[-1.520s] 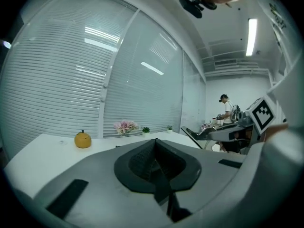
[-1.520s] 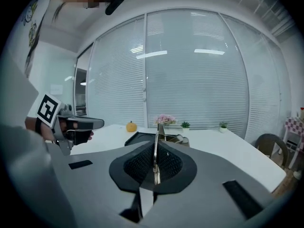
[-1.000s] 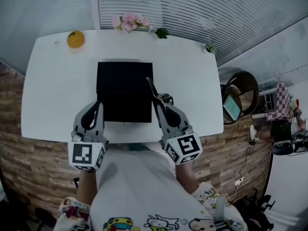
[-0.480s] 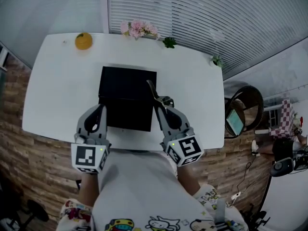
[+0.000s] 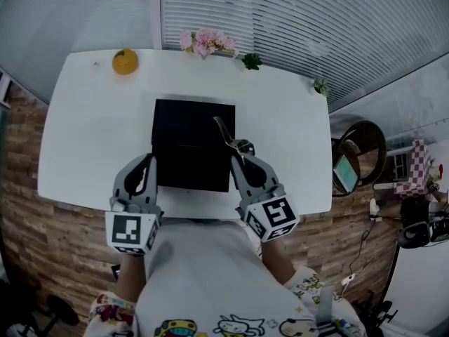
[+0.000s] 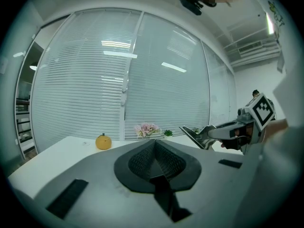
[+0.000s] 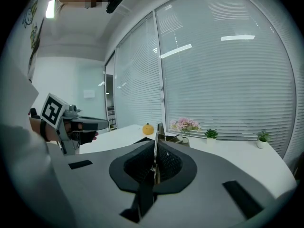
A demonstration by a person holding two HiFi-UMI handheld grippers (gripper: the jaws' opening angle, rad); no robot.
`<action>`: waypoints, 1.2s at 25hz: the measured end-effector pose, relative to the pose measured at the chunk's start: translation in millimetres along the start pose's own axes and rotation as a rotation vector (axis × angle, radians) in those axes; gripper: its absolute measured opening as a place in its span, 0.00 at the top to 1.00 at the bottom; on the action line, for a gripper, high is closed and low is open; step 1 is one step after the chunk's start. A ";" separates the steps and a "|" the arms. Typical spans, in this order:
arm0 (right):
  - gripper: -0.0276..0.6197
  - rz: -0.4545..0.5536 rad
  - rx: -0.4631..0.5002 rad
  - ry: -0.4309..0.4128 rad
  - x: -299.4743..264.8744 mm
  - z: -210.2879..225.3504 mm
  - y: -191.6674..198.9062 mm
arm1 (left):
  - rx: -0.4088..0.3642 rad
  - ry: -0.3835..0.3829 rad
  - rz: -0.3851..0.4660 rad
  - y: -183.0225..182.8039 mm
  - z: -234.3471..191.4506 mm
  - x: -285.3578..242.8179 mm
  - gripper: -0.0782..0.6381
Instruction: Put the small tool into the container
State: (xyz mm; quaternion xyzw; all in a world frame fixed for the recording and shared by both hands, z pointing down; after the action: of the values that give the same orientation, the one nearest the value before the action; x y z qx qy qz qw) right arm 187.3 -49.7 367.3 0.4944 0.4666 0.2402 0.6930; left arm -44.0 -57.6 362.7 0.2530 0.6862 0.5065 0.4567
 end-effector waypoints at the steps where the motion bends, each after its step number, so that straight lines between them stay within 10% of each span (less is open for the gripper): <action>1: 0.95 -0.003 0.001 0.000 -1.5 -1.4 -0.1 | 0.002 0.005 0.000 0.3 -1.4 0.1 0.88; 30: 0.95 -0.131 0.014 -0.119 -44.0 -40.8 7.9 | 0.049 0.048 -0.064 17.4 -28.1 -7.8 0.88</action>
State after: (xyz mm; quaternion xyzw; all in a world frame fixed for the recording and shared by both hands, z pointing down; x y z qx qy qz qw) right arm 132.5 -62.7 389.4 0.4811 0.4577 0.1611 0.7301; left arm -67.3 -70.6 383.7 0.2298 0.7167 0.4808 0.4498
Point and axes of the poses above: the fingertips, and each gripper's own axes: x backward along the fingers, z to its right, y out of its underside, the point moved 5 cm from there along x, backward along the fingers, and after that the axes turned 7 degrees about -z, right-handed, at the moved point
